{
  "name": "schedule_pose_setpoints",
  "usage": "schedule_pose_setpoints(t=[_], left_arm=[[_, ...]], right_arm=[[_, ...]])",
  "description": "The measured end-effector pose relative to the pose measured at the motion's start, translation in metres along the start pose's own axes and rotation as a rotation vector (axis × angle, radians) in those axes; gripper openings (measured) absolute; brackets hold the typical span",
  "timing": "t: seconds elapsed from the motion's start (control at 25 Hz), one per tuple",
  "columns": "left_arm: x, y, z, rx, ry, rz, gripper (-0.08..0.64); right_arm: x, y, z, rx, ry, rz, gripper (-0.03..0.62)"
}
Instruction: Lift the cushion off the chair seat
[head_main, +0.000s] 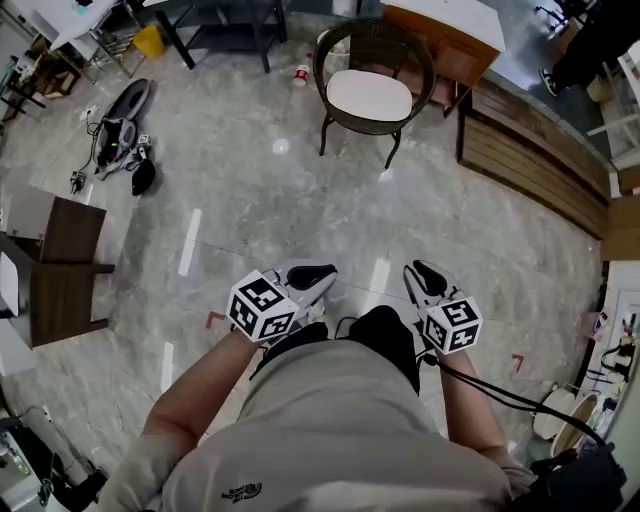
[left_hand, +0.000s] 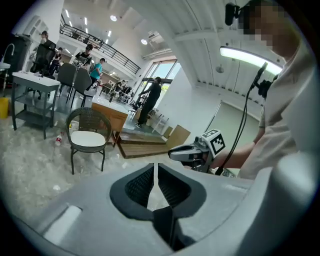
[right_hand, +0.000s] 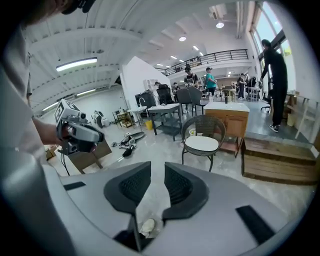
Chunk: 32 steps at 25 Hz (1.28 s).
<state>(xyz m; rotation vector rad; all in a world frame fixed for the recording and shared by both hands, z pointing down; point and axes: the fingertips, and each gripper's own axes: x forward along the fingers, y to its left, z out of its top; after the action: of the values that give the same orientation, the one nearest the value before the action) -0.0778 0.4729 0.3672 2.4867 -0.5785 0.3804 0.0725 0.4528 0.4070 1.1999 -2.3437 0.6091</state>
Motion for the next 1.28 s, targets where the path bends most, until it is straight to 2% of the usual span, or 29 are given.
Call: schedule_pose_setpoints(t=[0.2,0.44,0.64,0.76,0.92,1.12,1.28], left_arm=[[0.002,0.042,0.024,-0.014,-0.047,0.026,0.009],[0.032,0.087,0.063,-0.024,-0.072,0.028,0.020],[0.060,0.127,0.112,-0.012,-0.053,0.051,0.048],[0.079,0.151,0.142,0.007,-0.045,0.070,0.054],[0.105,0.181,0.175,0.020,-0.051,0.086,0.057],[0.118,0.207,0.195,0.028,-0.027,0.072,0.057],[0.122,0.248,0.206,0.028,0.003,0.048,0.057]], right_arm=[[0.042,-0.002,0.027,-0.013,0.011,0.025,0.087],[0.097,-0.045,0.056,0.032,0.017,0.062,0.087],[0.142,-0.090,0.107,0.059,-0.019,0.124,0.087],[0.166,-0.121,0.132,0.108,-0.035,0.148,0.087],[0.203,-0.153,0.145,0.153,-0.019,0.180,0.087],[0.245,-0.162,0.150,0.242,0.018,0.210,0.092],[0.283,-0.173,0.159,0.315,0.020,0.188,0.092]])
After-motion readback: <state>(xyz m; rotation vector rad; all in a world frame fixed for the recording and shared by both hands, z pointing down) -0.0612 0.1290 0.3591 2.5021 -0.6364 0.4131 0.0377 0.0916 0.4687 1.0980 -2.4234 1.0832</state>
